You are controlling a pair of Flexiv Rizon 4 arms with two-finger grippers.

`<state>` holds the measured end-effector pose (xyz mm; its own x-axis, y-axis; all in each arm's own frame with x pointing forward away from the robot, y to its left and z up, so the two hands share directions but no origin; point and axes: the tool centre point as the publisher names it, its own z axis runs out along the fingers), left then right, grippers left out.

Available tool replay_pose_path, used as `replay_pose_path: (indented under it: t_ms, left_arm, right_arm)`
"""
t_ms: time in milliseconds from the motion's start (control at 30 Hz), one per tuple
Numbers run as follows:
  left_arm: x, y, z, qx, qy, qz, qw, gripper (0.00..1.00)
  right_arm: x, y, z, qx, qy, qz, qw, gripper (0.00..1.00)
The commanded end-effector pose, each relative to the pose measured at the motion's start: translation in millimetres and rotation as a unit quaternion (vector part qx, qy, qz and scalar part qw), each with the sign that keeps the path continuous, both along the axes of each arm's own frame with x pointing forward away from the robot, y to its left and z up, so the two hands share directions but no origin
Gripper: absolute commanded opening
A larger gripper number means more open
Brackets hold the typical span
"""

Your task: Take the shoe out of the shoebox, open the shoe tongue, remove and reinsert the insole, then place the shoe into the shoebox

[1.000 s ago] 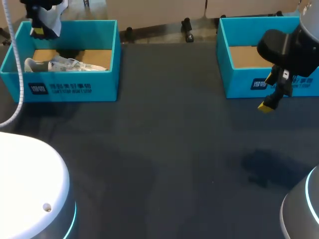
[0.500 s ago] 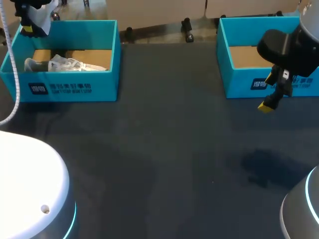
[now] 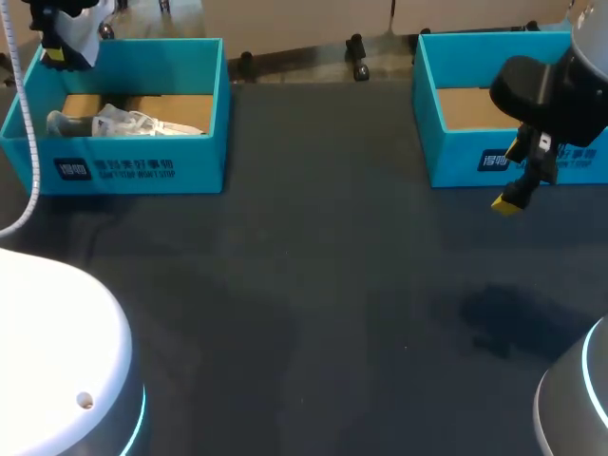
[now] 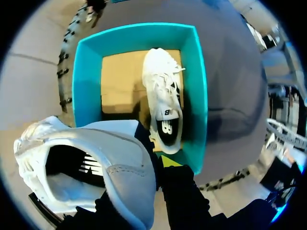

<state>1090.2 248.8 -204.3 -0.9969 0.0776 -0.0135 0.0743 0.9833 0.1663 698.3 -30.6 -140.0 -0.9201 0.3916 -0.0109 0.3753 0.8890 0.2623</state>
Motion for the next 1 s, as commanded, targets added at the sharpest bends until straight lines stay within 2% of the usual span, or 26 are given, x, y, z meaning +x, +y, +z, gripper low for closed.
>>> replay_pose_path:
  t_ms: [33,133,200,267,333,400,500,633,767,833,1000]
  left_arm:
    - [-6.8,-4,8,0.062,-0.002,-0.199,0.978,0.00]
    - [-5.5,0,8,0.102,0.002,-0.281,0.954,0.00]
    - [-2.2,6,9,0.097,0.016,-0.306,0.947,0.00]
    - [-0.1,13,10,0.109,0.020,-0.353,0.929,0.00]
    - [1.4,20,11,0.118,0.035,-0.423,0.898,0.00]
    - [6.3,24,13,0.109,0.046,-0.445,0.888,0.00]
    - [11.4,27,15,0.115,0.055,-0.507,0.853,0.00]
    - [14.3,28,21,0.114,0.050,-0.607,0.785,0.00]
    - [30.1,35,27,0.090,0.039,-0.684,0.723,0.00]
    - [39.3,38,32,0.082,0.033,-0.687,0.721,0.00]
    - [39.3,38,32,0.082,0.033,-0.687,0.721,0.00]
  right_arm:
    - [1.7,2,0,-0.001,0.002,0.000,1.000,1.00]
    - [1.7,2,0,-0.001,0.002,0.000,1.000,1.00]
    - [1.7,2,0,-0.001,0.002,0.000,1.000,1.00]
    - [1.7,2,0,-0.001,0.002,0.000,1.000,1.00]
    - [1.7,2,0,-0.001,0.002,0.000,1.000,1.00]
    - [1.7,2,0,-0.001,0.002,0.000,1.000,1.00]
    - [1.7,2,0,-0.001,0.002,0.000,1.000,1.00]
    - [1.7,2,0,-0.001,0.002,0.000,1.000,1.00]
    - [1.7,2,0,-0.001,0.002,0.000,1.000,1.00]
    - [1.7,2,0,-0.001,0.002,0.000,1.000,1.00]
    - [1.7,2,0,-0.001,0.002,0.000,1.000,1.00]
